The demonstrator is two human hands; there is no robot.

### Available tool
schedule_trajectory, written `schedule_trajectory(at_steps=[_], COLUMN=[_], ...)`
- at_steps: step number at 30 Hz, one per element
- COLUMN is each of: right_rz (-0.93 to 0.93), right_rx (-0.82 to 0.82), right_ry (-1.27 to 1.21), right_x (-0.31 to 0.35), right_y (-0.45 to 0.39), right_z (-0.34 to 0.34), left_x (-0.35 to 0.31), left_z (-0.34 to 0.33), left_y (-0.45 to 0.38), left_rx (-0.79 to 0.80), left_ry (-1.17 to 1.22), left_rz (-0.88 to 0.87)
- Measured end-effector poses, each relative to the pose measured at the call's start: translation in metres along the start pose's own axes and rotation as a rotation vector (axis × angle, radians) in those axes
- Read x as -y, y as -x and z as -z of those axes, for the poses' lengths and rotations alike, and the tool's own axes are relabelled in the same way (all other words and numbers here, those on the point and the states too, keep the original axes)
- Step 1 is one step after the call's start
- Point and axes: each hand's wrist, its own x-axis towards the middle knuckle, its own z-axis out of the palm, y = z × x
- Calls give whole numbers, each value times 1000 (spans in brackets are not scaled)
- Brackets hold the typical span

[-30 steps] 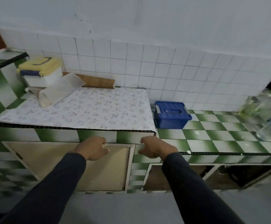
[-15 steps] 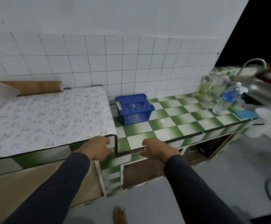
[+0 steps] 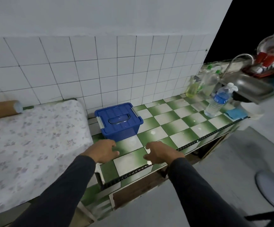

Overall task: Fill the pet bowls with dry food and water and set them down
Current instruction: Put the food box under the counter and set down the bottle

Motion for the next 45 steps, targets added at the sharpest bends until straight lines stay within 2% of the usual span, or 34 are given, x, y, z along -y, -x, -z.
schedule_trajectory(at_steps=[14, 28, 39, 45], right_rz=[79, 245, 330, 310], right_rx=[-14, 36, 64, -5], right_ry=[-48, 11, -87, -207], right_x=[-1, -13, -22, -25], right_y=[-120, -247, -305, -325], right_z=[53, 94, 80, 63], left_x=[38, 46, 53, 63], left_z=[32, 36, 9, -4], left_y=[-102, -174, -200, -216], left_rx=[-124, -222, -364, -430], left_ry=[120, 276, 359, 407], left_rz=[113, 372, 445, 476])
